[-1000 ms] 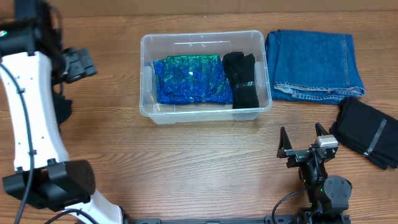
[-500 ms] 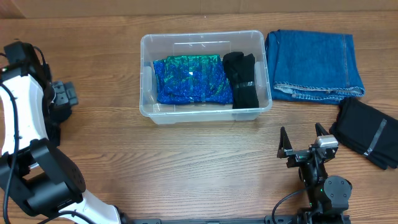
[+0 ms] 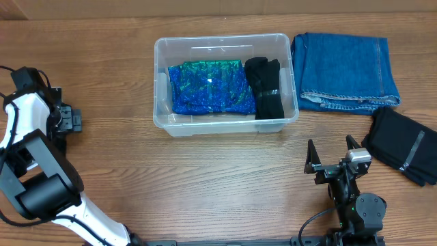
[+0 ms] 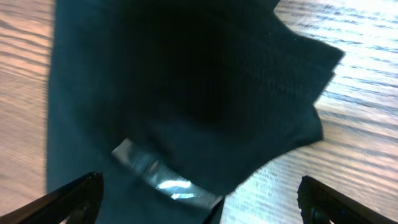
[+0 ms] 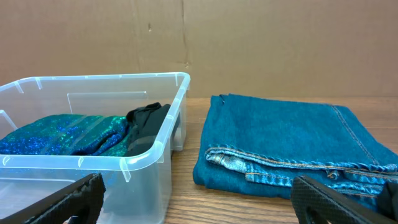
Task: Pack container
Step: 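Grasp the second black cloth with the left gripper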
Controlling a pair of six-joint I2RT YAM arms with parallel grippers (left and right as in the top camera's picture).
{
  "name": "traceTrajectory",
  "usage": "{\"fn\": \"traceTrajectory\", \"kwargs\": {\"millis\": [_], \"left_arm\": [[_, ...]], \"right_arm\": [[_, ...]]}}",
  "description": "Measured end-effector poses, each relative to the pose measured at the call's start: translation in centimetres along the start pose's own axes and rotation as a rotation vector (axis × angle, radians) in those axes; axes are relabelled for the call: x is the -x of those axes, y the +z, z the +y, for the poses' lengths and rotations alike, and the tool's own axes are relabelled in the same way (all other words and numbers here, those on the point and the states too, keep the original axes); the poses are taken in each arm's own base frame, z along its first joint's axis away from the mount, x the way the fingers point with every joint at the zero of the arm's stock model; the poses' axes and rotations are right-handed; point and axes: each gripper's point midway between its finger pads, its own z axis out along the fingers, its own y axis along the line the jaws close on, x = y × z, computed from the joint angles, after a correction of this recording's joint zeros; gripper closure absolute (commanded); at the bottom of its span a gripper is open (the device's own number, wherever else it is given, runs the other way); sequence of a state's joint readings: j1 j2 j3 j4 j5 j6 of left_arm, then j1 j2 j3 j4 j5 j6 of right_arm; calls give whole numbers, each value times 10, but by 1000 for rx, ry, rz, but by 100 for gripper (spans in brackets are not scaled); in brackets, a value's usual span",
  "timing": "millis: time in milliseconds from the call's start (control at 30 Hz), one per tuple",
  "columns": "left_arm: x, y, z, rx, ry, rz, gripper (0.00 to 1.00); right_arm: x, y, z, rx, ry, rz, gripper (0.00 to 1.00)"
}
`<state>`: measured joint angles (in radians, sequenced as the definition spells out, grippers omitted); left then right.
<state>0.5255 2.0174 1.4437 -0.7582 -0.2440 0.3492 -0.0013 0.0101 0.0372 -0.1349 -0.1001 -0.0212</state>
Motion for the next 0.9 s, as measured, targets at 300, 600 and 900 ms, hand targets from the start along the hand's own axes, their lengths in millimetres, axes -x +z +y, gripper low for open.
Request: {"fn": "traceTrajectory", "kwargs": {"millis": [300, 600, 900], "left_arm": [[18, 18, 13, 65, -20, -60, 23], [18, 28, 8, 50, -21, -55, 84], [28, 20, -23, 10, -69, -50, 96]], "right_arm": [[0, 0, 0, 0, -1, 0, 0], [0, 0, 0, 0, 0, 1, 0], [0, 0, 0, 0, 0, 0, 0]]}}
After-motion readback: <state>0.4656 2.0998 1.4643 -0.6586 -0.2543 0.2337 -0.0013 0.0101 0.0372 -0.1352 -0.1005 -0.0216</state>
